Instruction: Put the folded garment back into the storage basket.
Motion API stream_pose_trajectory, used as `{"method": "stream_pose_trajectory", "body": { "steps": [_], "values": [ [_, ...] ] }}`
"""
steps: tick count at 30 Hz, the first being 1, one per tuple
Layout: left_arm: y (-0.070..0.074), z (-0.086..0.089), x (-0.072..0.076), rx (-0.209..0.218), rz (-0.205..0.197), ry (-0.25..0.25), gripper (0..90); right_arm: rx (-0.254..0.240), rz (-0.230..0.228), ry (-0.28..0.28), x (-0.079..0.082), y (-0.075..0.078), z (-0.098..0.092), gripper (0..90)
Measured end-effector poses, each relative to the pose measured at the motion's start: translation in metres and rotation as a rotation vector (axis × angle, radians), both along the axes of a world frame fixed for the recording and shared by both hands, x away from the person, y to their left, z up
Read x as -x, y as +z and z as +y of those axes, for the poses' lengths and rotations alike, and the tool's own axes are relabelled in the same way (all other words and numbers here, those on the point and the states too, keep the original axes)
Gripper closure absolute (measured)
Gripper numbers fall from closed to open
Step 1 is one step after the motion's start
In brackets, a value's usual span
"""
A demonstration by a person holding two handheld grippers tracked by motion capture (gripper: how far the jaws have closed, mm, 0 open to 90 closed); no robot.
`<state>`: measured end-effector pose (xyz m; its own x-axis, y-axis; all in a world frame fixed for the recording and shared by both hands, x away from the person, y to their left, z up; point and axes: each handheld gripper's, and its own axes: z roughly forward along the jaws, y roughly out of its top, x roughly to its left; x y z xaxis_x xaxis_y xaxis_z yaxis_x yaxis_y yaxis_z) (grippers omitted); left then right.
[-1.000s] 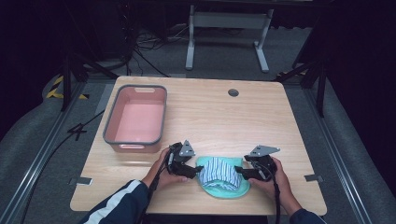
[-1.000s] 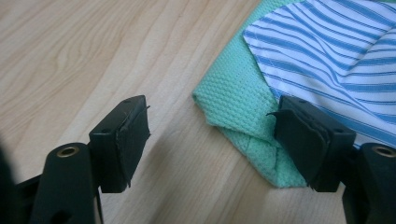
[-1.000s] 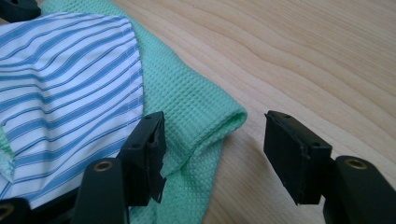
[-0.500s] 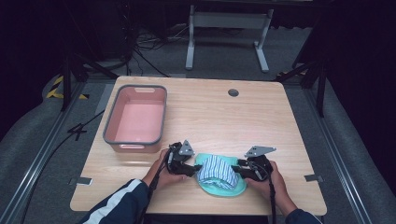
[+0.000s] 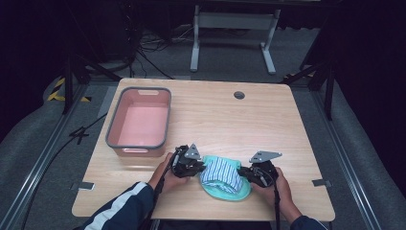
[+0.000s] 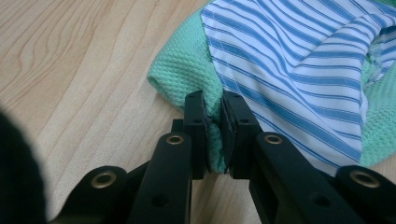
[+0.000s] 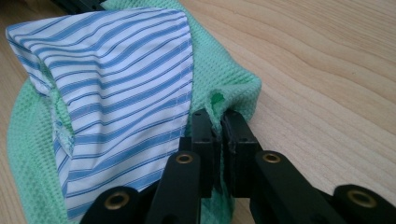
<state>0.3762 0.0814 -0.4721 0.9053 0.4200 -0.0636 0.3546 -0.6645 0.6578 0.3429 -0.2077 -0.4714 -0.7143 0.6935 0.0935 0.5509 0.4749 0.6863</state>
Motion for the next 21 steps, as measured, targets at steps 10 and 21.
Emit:
{"method": "stream_pose_trajectory", "body": {
  "steps": [10,21],
  "values": [
    [0.006,-0.005,0.001,-0.031,-0.030,-0.020,83.3,0.001,-0.030,-0.008,0.004,0.007,-0.005,86.7],
    [0.029,-0.004,-0.003,-0.004,-0.051,-0.026,83.5,-0.034,-0.057,-0.022,-0.003,0.028,-0.009,86.7]
  ]
}}
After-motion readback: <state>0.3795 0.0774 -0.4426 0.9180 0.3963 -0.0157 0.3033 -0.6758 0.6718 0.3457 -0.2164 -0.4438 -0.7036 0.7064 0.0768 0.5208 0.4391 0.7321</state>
